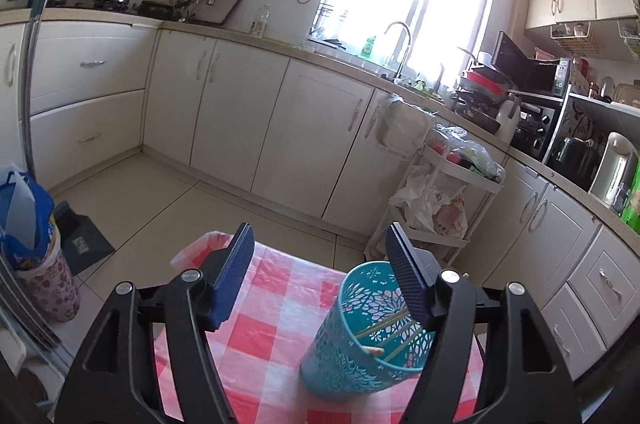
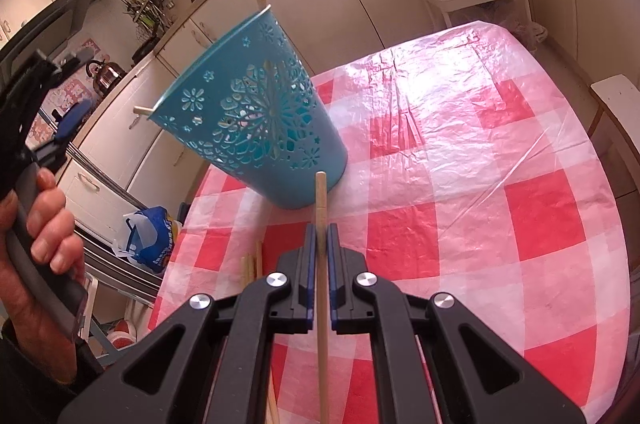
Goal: Organize utensils
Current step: 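Bring the held stick over the teal bin and open the right gripper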
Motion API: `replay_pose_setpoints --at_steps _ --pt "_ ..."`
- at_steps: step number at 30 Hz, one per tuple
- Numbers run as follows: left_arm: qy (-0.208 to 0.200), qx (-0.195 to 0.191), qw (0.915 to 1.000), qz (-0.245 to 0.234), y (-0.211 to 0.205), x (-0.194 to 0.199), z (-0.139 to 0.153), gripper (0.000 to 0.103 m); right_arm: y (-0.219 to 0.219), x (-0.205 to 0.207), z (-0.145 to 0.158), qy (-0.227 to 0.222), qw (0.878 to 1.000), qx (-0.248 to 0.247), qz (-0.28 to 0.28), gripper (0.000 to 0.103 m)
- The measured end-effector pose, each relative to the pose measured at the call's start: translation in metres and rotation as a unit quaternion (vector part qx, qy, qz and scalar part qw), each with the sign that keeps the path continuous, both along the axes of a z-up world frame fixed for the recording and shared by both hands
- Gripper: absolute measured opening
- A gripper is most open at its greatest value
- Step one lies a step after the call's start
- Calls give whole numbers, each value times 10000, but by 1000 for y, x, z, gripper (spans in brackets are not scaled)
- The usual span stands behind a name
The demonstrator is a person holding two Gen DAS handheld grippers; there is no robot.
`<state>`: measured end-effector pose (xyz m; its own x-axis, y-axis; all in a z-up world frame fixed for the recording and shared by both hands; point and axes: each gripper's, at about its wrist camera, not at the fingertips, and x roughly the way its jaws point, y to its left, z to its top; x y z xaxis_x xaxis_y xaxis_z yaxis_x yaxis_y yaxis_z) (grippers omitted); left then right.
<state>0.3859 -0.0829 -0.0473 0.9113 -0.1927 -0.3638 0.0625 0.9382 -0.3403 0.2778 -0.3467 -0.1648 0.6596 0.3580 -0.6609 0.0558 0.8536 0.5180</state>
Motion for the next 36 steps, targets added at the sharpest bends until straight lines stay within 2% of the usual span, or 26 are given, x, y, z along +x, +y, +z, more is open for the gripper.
replay_pose_setpoints --at_steps 8,11,19,24,30,36 --pt "119 -174 9995 242 24 -2 -1 70 -5 -10 27 -728 9970 38 -264 6" --pt "188 -86 9995 253 25 0 -1 71 -8 -10 34 -887 9954 44 -369 6" --pt "203 -149 9994 226 30 3 3 71 -6 -16 52 -1266 9909 -84 -446 6" --pt "263 -249 9990 246 30 4 2 71 2 -20 64 -1522 9871 -308 -387 6" --pt "254 -195 9993 177 26 4 3 71 10 -28 81 -1806 9814 -552 -333 6" --pt "258 -282 9991 177 29 5 3 71 14 -39 116 -2157 9723 -834 -341 6"
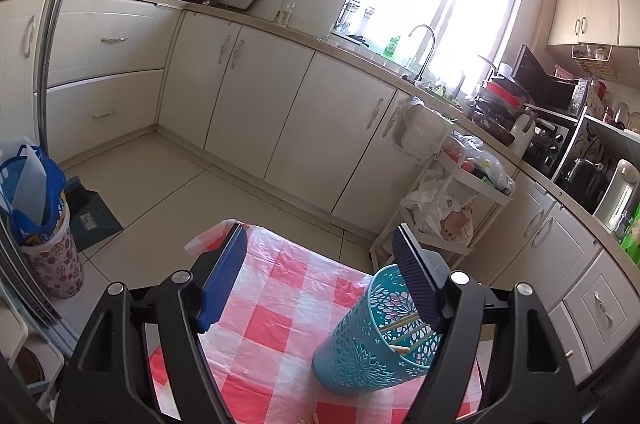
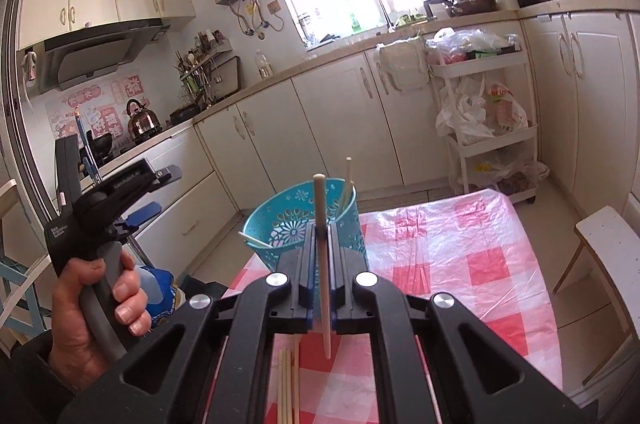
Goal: Organize utensils
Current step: 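Bring the held stick over the teal bin and open the right gripper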
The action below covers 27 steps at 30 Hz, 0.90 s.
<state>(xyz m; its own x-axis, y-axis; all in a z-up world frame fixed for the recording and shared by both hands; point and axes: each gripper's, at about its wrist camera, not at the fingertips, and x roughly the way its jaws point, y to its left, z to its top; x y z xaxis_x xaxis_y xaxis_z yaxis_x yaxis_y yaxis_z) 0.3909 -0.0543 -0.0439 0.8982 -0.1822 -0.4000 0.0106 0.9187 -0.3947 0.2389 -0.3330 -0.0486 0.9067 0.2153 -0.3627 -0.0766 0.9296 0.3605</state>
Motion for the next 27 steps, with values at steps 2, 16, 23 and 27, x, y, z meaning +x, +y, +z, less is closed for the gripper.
replay_pose_setpoints --at_steps 2,16,23,27 --pt "11 -32 10000 6 2 0 -1 71 -1 -1 13 -110 9999 -22 -23 6" --pt "39 -308 9995 105 23 1 1 71 6 62 94 -763 9969 -168 -48 6" --pt "72 -367 9992 158 31 4 0 71 30 110 64 -381 9985 -398 30 6" --pt "110 -358 9992 171 32 6 -1 71 37 137 22 430 9978 -471 166 6"
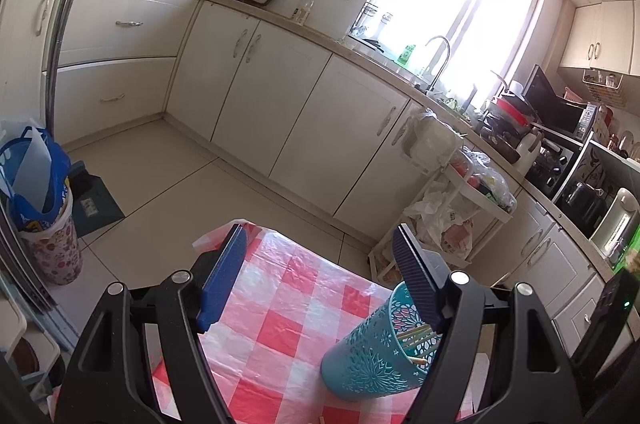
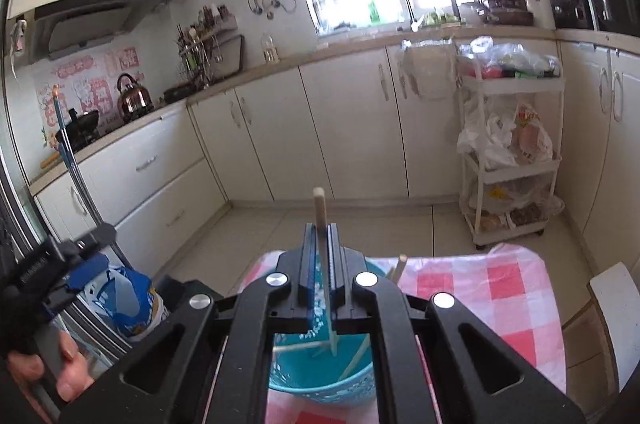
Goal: Organize utensils
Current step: 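Bring the held stick over the teal bin and open the right gripper, then move both grippers back down to the loose wooden sticks on the tablecloth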
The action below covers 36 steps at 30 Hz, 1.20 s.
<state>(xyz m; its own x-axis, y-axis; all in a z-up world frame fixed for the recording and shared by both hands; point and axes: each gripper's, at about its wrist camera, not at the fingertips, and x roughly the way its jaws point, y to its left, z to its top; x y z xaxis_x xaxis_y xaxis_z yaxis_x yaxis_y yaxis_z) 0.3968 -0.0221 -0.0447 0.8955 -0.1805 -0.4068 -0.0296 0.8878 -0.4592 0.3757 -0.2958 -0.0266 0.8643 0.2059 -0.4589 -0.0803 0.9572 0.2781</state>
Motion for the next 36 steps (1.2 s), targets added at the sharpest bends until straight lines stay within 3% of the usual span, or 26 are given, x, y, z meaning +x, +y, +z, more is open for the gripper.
replay_pose_setpoints --at_steps 8,18,27,36 --pt "40 10 10000 36 2 1 -2 71 -10 -37 -21 140 9997 213 -47 7" --pt "81 122 9999 78 4 -1 -4 72 24 -98 -107 1487 9862 186 701 7" --pt "145 138 9998 87 6 0 -5 72 68 -88 -154 2182 9677 -393 1197 7" --pt "177 114 9997 154 11 0 -8 73 84 -69 -172 2364 9605 -911 1149 8"
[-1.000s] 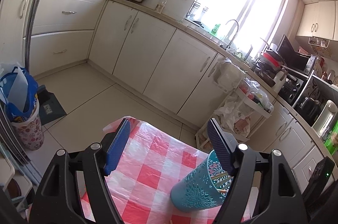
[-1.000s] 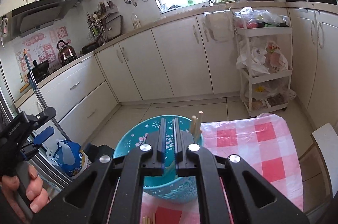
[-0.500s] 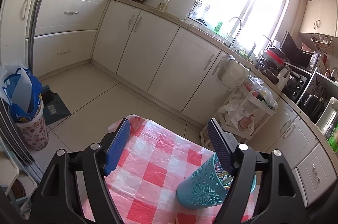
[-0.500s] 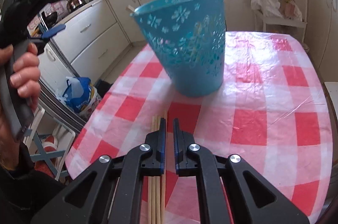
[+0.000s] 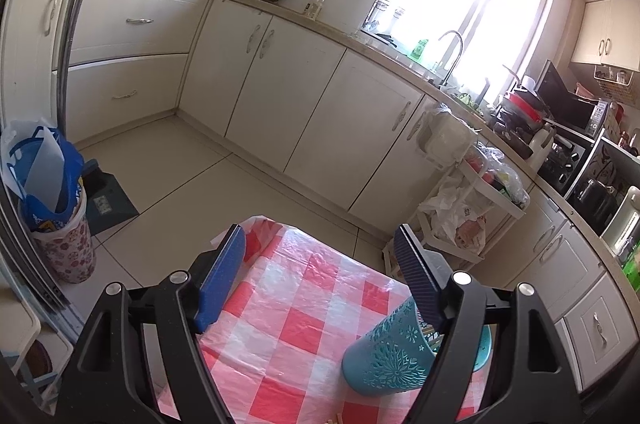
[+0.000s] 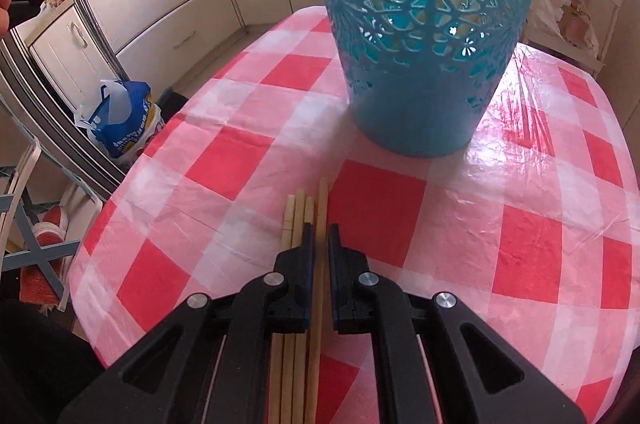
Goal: Organize utensils
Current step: 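Move both grippers back down to the loose wooden sticks on the tablecloth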
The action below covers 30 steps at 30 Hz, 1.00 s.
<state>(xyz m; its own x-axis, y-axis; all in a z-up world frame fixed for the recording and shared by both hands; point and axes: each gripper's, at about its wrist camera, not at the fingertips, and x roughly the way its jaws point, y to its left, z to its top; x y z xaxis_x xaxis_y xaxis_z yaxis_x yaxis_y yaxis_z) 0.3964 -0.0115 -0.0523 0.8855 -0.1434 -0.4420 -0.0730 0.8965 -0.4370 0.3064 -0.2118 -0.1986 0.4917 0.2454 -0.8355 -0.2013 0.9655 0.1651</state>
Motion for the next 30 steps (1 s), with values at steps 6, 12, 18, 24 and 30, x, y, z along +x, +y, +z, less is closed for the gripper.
replay_pose_setpoints --at_steps 6,12,18,24,30 --pt "46 115 9999 -6 1 2 -2 73 -10 -8 -1 26 9988 -467 -141 7" --pt "633 579 9958 -303 -4 7 -24 74 -50 -36 1 286 9972 -200 -660 7" --pt "1487 1068 9743 -1314 -52 -41 -78 74 -72 -59 0 364 9945 249 -947 7" --pt "1940 1752 9429 -2064 -118 -97 -132 74 -77 -64 0 376 9935 453 -970 7" --pt "2143 2236 9198 -2410 -146 -123 -155 74 -80 -65 -1 374 9931 590 -939 7"
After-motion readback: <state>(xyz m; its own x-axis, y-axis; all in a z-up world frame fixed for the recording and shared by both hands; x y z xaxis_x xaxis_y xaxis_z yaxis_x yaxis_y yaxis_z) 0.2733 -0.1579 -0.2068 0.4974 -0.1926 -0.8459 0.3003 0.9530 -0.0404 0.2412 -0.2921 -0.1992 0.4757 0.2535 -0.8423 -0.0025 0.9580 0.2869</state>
